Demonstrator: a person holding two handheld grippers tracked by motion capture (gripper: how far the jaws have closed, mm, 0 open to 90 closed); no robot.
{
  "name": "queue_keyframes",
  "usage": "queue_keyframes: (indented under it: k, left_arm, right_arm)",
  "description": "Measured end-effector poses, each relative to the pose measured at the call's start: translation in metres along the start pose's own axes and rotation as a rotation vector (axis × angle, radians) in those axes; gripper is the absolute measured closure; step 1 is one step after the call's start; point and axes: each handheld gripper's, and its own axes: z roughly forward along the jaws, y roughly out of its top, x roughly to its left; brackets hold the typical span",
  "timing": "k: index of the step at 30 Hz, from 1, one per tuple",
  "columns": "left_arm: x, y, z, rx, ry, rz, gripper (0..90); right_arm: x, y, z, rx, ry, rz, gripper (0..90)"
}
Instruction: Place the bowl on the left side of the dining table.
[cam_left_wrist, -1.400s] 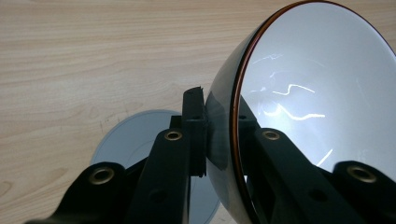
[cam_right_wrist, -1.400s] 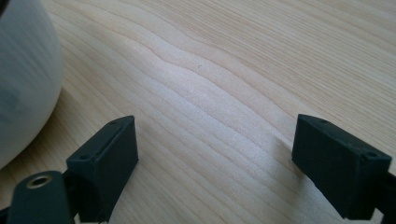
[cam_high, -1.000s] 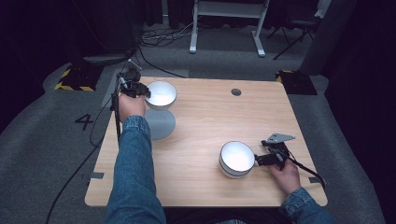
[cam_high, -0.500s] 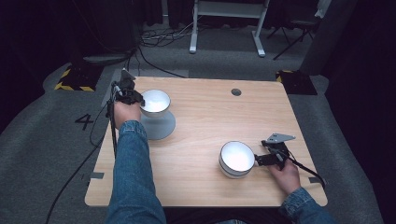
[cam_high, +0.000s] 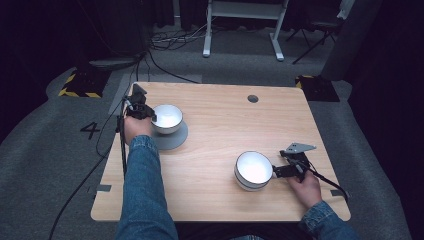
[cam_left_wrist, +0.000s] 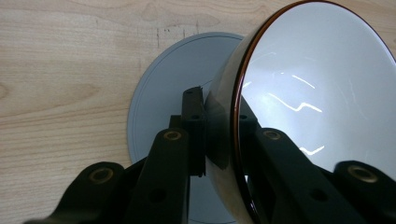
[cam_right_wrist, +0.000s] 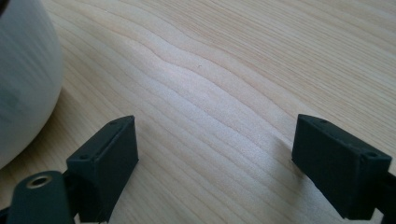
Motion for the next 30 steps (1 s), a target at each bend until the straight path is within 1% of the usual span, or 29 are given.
queue_keyframes:
  k: [2,3,4,7,9,12,14,16,19,21,22,23,25,27,30]
  left_arm:
    - [0.001,-0.001,0.004,0.005,-0.002,-0.004,81.1]
    - [0.001,-0.001,0.005,0.002,-0.01,-0.01,81.1]
    - [0.002,-0.001,0.006,0.006,0.001,0.002,81.0]
    - [0.002,-0.001,0.008,0.007,-0.008,-0.006,81.0]
    - [0.001,-0.002,0.01,0.0,0.0,-0.007,80.9]
    - [0.002,-0.002,0.013,0.008,-0.019,-0.007,80.9]
    - [0.002,-0.002,0.015,0.013,-0.002,-0.003,80.8]
    - [0.004,-0.003,0.016,0.011,-0.009,-0.008,80.6]
    - [0.005,-0.004,0.018,0.005,0.0,-0.015,80.5]
    - [0.007,-0.005,0.017,0.005,0.007,-0.007,80.4]
    - [0.007,-0.005,0.017,0.002,0.005,-0.015,80.4]
    - [0.009,-0.005,0.017,0.007,0.001,-0.01,80.3]
    - [0.009,-0.006,0.017,-0.001,0.007,-0.017,80.4]
    - [0.01,-0.007,0.017,-0.005,-0.013,-0.021,80.4]
    - [0.012,-0.009,0.018,-0.009,-0.017,-0.026,80.3]
  right_arm:
    - [0.0,0.0,0.0,0.001,0.0,0.003,14.5]
    - [0.0,0.0,0.0,0.001,0.0,0.001,14.5]
    - [0.0,0.0,0.0,0.001,0.0,0.001,14.5]
    - [0.0,0.0,0.0,0.001,0.0,0.002,14.5]
    - [0.0,0.0,0.0,0.0,0.0,-0.002,14.5]
    - [0.0,0.0,0.0,0.0,0.0,-0.002,14.5]
    - [0.0,0.0,0.0,0.0,0.0,-0.002,14.5]
    - [0.0,0.0,0.0,-0.001,0.0,-0.002,14.5]
    - [0.0,0.0,0.0,-0.001,0.0,-0.003,14.5]
    - [0.0,0.0,0.0,-0.001,0.0,-0.002,14.5]
    - [0.0,0.0,0.0,-0.001,0.0,-0.002,14.5]
    - [0.0,0.0,0.0,-0.001,0.0,-0.002,14.5]
    - [0.0,0.0,0.0,-0.001,0.0,-0.002,14.5]
    - [0.0,0.0,0.0,-0.001,0.0,-0.003,14.5]
    - [0.0,0.0,0.0,0.0,0.0,-0.002,14.5]
